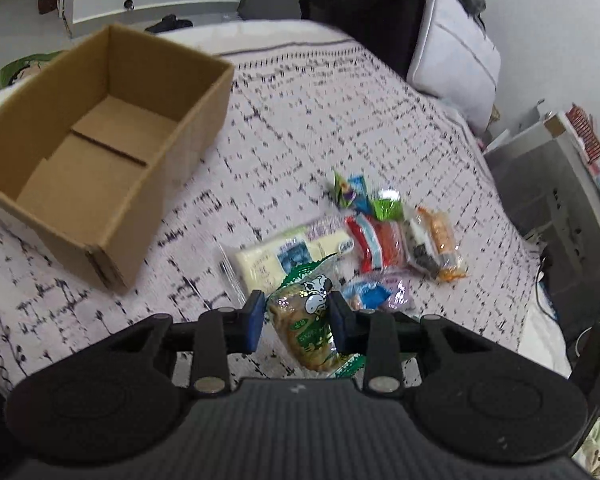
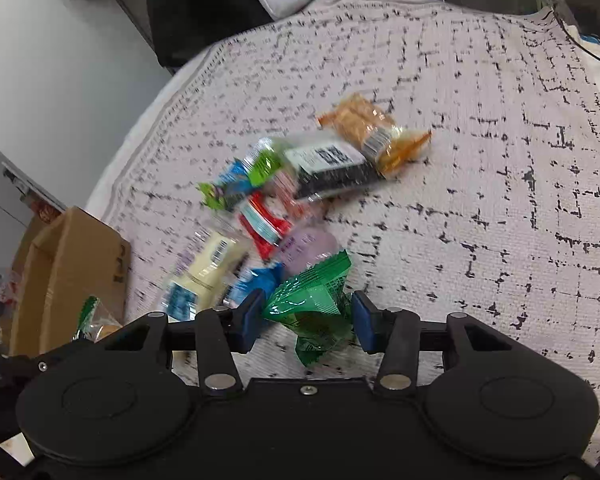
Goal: Organize snacks
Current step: 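Carry green packs to the cardboard box and open both tools inside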
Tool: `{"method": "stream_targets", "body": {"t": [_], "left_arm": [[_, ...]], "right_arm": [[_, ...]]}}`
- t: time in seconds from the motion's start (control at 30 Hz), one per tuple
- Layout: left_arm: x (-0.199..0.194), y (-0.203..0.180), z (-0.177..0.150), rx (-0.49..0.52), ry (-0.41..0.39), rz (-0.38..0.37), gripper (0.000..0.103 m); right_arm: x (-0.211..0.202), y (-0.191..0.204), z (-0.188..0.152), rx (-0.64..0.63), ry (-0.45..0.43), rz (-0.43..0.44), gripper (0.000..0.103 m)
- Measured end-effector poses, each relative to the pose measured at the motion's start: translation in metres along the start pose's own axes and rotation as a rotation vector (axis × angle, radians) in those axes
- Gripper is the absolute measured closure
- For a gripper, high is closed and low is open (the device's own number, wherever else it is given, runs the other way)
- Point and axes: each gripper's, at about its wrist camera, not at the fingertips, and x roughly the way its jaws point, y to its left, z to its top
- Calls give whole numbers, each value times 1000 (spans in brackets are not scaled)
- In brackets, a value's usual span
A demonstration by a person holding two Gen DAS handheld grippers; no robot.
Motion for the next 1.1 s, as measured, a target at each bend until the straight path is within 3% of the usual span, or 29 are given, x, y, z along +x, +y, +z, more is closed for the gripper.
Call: {"method": "stream_targets", "body": {"t": [0.5,1.1], "left_arm": [[-62,33,37,0,-109,-50,70],[-102,85,82,-6,-182,-84,70]], "right_arm": [[-48,65,-3,-32,-69,73,58],[-74,144,-15,-106,-120,116,58]]}}
